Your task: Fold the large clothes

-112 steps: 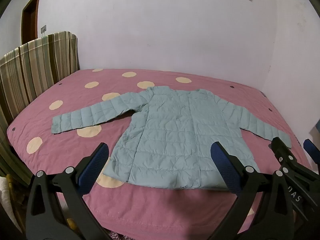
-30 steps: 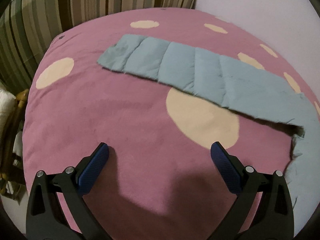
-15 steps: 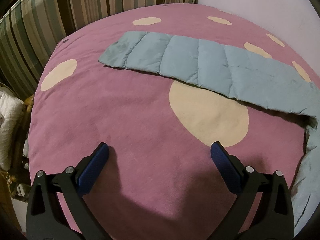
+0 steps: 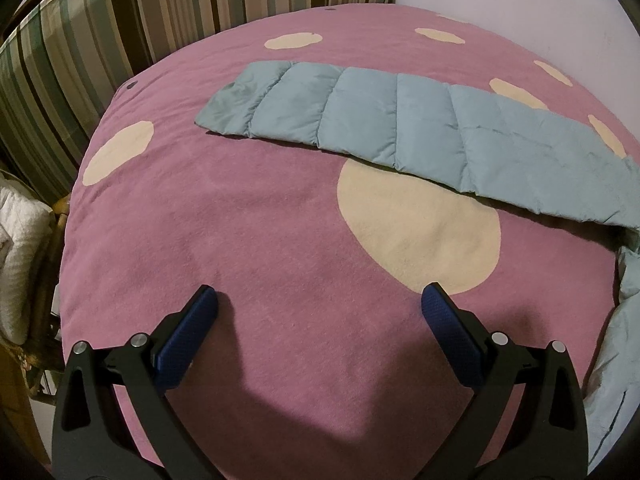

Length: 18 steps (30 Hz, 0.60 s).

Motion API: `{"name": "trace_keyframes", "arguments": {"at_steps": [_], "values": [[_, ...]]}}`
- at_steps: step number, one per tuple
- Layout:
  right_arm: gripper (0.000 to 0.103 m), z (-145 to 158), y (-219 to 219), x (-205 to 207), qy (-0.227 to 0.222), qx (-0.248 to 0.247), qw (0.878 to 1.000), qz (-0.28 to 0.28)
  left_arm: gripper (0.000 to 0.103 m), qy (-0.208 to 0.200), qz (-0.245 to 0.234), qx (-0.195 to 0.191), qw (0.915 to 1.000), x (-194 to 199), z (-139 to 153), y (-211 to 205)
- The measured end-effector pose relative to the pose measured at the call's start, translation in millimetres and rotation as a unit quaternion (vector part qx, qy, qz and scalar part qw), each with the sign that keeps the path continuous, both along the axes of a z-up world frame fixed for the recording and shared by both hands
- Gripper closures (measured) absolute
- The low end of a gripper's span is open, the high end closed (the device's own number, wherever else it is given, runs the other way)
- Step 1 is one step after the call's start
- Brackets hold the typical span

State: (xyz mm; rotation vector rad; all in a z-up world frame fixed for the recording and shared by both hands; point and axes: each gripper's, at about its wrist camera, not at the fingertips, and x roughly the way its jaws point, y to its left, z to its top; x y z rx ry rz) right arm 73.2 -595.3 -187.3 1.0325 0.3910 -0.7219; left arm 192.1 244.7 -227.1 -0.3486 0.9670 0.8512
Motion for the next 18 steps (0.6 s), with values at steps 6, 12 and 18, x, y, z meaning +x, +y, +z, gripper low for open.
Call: {"name": "trace_keyframes", "arguments": {"at_steps": [6, 12, 18], "values": [[0.100, 61.8, 64.1, 30.8, -0.010, -0.092, 0.992, 0.091, 0.002, 0.006, -0.001, 0.004, 1.0000, 1.0, -1.1, -0.3], [0.100, 103.1, 171.1, 100.6, 0.002, -0.164, 0.959, 0.233, 0.002, 0.006, -0.001, 0.004, 1.0000, 0.9, -1.0, -0.4], [0.100, 112.9, 290.6, 157.2, -0.002, -0.178, 0.920, 0.349, 0.002, 0.005, -0.001, 0.003, 1.0000, 0.8, -1.0, -0.4]]}}
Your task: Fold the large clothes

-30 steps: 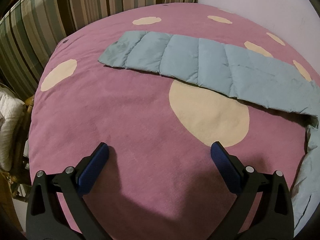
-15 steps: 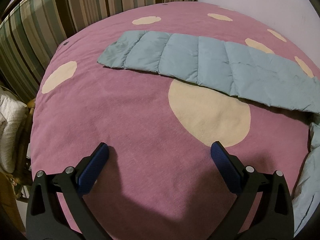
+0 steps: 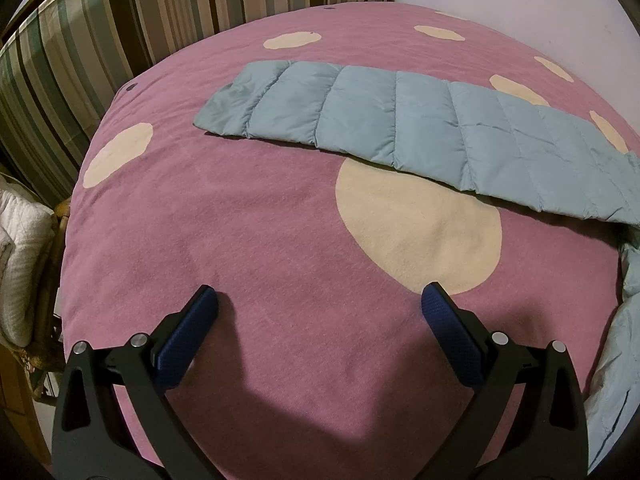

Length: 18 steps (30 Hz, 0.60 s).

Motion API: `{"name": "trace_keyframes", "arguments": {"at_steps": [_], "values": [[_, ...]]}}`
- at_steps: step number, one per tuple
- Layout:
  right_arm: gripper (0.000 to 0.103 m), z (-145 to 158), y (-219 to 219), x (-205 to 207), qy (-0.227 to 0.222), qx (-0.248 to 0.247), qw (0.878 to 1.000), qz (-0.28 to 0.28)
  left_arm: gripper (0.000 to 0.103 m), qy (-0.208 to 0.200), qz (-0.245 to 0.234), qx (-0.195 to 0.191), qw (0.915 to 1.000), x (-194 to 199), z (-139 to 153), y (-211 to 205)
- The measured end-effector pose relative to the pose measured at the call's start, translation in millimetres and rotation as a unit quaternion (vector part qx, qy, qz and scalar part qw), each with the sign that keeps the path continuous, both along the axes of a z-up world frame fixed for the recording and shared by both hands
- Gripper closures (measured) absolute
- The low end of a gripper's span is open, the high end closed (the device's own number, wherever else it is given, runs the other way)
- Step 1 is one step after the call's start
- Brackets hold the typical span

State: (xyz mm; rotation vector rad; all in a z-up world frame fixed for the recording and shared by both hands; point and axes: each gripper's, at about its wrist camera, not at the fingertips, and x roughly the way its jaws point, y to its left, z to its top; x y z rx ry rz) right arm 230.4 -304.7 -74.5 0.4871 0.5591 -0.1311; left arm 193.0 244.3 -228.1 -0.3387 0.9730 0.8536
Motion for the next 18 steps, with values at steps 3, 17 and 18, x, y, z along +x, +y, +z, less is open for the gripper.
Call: {"name": "trace_keyframes", "arguments": {"at_steps": [3, 17, 18], "values": [[0.100, -6.6, 52.7, 33.2, 0.013, -0.014, 0.999, 0.051, 0.002, -0.001, 0.000, -0.001, 1.0000, -0.3, -0.3, -0.3], [0.100, -64.4, 215.7, 56.3, 0.096, -0.076, 0.967, 0.221, 0.002, -0.004, 0.000, -0.003, 1.0000, -0.9, -0.2, -0.7], [0.100, -69.0, 223.2, 58.1, 0.105, -0.080, 0.964, 0.231, 0.002, -0.004, 0.000, -0.003, 1.0000, -0.7, -0.1, -1.1]]}}
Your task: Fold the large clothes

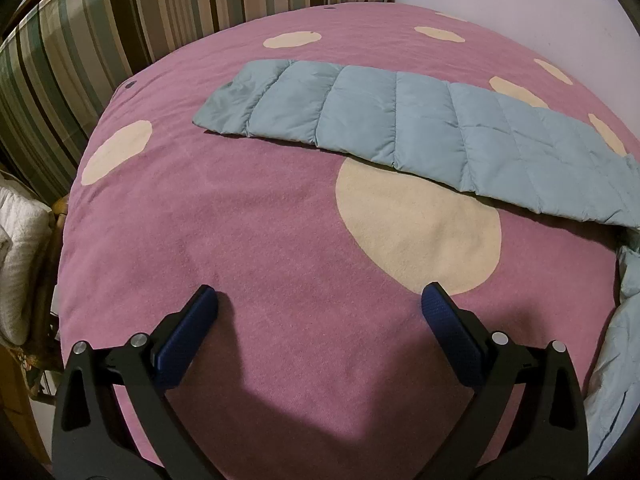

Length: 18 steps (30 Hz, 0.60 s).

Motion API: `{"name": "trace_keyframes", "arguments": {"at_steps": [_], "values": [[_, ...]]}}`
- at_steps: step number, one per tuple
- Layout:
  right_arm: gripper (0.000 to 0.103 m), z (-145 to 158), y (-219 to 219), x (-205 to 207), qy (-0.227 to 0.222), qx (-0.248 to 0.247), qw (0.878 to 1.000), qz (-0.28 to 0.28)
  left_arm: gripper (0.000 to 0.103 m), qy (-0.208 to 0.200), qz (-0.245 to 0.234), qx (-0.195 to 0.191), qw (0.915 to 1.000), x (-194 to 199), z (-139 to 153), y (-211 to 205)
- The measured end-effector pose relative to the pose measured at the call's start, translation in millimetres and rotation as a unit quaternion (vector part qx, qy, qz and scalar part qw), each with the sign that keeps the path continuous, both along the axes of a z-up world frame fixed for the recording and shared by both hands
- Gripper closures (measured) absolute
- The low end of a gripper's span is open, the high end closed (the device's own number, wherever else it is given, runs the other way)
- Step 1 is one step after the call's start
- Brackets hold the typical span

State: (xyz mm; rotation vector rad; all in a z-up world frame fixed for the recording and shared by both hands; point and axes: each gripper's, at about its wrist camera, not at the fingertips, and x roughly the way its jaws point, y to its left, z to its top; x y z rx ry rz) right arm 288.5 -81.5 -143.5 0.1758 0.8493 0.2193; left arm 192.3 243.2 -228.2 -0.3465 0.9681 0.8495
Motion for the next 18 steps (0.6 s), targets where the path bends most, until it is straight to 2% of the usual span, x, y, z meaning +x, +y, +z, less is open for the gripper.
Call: {"name": "trace_keyframes", "arguments": {"at_steps": [5, 9, 10, 12, 13, 14, 18], "values": [[0.099, -30.0, 30.5, 17.1, 0.038, -0.018, 0.999, 0.027, 0.002, 0.000, 0.000, 0.000, 1.0000, -0.3, 0.0, 0.7], [0.095, -35.8, 27.6, 19.9, 0.055, -0.028, 0.997, 0.037, 0.002, 0.000, 0.000, 0.000, 1.0000, -0.3, -0.1, 0.6], [0.091, -36.6, 28.0, 20.4, 0.056, -0.029, 0.997, 0.042, 0.002, 0.000, 0.000, 0.000, 1.0000, -0.5, 0.0, 1.0], [0.074, -34.5, 29.8, 17.3, 0.054, -0.020, 0.997, 0.055, 0.002, 0.000, 0.000, 0.000, 1.0000, -0.6, 0.0, 0.8], [0.054, -31.2, 29.1, 13.8, 0.055, -0.011, 0.996, 0.064, 0.002, 0.000, 0.000, 0.000, 1.0000, -0.5, 0.0, 1.0], [0.040, -29.3, 30.0, 9.6, 0.053, -0.005, 0.996, 0.072, 0.002, 0.000, 0.000, 0.000, 1.0000, -0.4, 0.0, 1.1], [0.039, -6.9, 28.3, -20.0, 0.028, 0.000, 0.994, 0.110, 0.002, 0.000, 0.000, 0.000, 1.0000, -0.5, 0.4, 0.7]]}}
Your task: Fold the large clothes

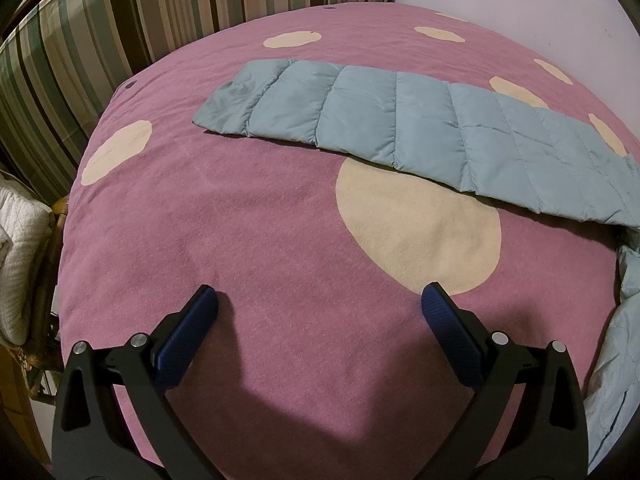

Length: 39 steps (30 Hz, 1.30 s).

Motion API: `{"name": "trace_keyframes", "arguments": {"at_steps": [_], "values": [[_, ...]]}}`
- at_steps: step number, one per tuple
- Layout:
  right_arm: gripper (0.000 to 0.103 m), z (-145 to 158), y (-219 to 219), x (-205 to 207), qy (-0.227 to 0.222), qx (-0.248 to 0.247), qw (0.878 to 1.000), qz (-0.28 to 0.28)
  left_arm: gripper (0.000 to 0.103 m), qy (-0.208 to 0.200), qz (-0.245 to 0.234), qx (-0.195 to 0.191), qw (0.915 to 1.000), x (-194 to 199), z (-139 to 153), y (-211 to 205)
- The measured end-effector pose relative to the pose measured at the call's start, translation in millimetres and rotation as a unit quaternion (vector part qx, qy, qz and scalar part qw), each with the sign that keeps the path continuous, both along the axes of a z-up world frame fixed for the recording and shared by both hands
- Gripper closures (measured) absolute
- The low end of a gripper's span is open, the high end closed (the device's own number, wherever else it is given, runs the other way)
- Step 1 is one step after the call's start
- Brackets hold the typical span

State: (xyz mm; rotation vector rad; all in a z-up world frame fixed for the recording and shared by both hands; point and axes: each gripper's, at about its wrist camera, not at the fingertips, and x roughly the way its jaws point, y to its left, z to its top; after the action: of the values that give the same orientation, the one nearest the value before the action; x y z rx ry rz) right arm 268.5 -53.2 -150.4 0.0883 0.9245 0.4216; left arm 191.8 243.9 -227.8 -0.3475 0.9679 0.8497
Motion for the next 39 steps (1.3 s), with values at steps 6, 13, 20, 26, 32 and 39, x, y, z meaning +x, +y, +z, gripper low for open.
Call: {"name": "trace_keyframes", "arguments": {"at_steps": [6, 13, 20, 26, 32, 39], "values": [[0.066, 39.7, -90.1, -17.4, -0.048, 0.008, 0.996, -0.080, 0.002, 0.002, 0.000, 0.001, 1.0000, 0.3, 0.1, -0.4], [0.081, 24.0, -260.6, 44.1, -0.031, -0.033, 0.962, -0.270, 0.002, 0.003, 0.000, 0.002, 1.0000, 0.6, -0.1, -1.2], [0.080, -38.9, -273.9, 93.7, 0.047, -0.067, 0.961, -0.263, 0.002, 0.004, -0.001, 0.002, 1.0000, 0.6, -0.2, -0.9], [0.080, -32.3, -266.0, 91.3, 0.034, -0.081, 0.964, -0.253, 0.002, 0.004, -0.001, 0.002, 1.0000, 0.2, -0.4, 0.3], [0.080, -16.4, -259.9, 47.3, 0.009, -0.048, 0.964, -0.263, 0.002, 0.004, -0.001, 0.002, 1.0000, 0.4, -0.4, 0.4], [0.080, -51.2, -259.0, 54.1, 0.043, -0.048, 0.962, -0.265, 0.002, 0.005, -0.001, 0.003, 1.0000, 0.5, -0.2, 0.0]]}}
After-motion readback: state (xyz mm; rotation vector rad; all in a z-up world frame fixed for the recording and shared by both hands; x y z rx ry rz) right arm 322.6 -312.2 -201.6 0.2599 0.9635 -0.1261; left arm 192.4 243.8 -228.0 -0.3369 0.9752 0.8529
